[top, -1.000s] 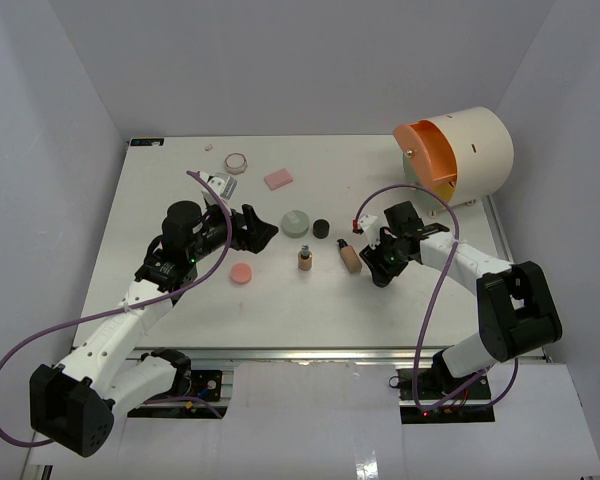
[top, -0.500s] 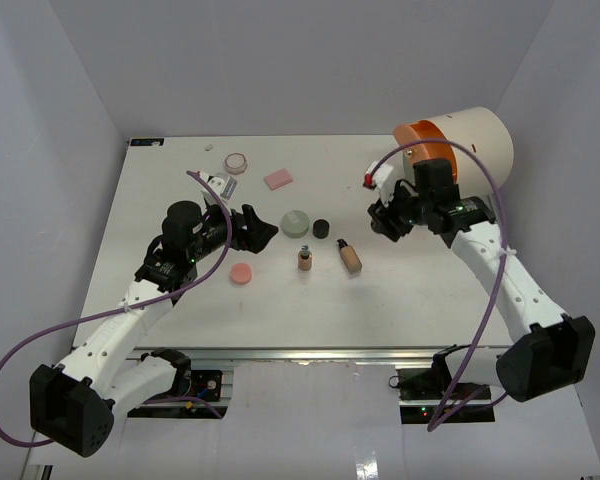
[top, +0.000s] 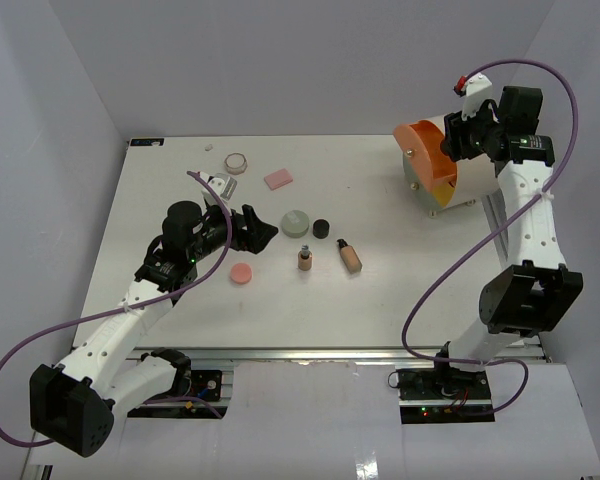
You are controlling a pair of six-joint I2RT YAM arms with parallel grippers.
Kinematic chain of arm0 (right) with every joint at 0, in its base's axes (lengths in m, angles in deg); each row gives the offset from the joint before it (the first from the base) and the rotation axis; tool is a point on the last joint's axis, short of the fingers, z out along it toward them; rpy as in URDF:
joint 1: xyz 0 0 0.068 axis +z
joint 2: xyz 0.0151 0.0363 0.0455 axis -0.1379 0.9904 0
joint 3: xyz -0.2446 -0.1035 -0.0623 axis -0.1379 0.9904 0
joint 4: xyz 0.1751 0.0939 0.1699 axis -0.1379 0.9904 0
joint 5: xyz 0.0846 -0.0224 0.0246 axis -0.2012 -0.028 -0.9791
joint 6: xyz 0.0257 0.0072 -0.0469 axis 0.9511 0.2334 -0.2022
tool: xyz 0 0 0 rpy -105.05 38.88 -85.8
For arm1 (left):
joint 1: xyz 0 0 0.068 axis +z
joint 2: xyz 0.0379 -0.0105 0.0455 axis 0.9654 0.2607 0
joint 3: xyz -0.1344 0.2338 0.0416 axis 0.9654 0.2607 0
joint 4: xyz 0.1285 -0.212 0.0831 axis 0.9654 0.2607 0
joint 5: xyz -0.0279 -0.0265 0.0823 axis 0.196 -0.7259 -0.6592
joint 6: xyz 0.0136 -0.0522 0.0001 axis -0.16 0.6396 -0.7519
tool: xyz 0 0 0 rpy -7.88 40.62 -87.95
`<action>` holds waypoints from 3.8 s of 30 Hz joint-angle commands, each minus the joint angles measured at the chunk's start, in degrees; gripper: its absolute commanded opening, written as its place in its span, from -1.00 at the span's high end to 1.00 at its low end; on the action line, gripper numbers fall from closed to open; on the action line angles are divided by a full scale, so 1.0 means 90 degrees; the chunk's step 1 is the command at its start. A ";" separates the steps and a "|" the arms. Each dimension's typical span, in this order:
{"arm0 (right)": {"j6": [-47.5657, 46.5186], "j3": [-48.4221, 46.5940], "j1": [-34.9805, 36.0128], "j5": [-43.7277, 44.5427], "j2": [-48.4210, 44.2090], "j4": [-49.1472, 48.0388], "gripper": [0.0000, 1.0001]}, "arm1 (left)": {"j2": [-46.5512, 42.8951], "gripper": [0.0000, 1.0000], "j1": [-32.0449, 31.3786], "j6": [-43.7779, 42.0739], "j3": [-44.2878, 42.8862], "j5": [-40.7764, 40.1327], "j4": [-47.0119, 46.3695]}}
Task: Organize the makeup
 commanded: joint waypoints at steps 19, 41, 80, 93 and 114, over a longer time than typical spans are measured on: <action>0.0310 -0.0790 -0.0062 -0.0275 0.0975 -0.0098 -0.46 | -0.0014 -0.93 0.0026 -0.0086 0.0002 -0.0044 0.0003; -0.0633 0.2736 0.0443 -0.4570 -0.2017 -0.0176 -0.32 | 0.0291 -0.89 0.0026 -0.0015 -0.0008 0.0018 0.0035; 0.0767 0.0275 0.3774 -0.0056 0.3552 -0.0688 -0.71 | 0.0442 -0.68 0.0026 -0.0168 0.0002 -0.0383 0.0769; 0.0521 0.0082 0.3924 0.0333 0.3685 -0.0562 0.48 | 0.0391 -0.68 0.0026 -0.0145 0.0031 -0.0259 0.0755; 0.0044 -0.0703 0.1309 0.0158 -0.0094 -0.0508 0.82 | 0.0169 -0.68 0.0026 -0.0062 0.0051 0.0025 0.0686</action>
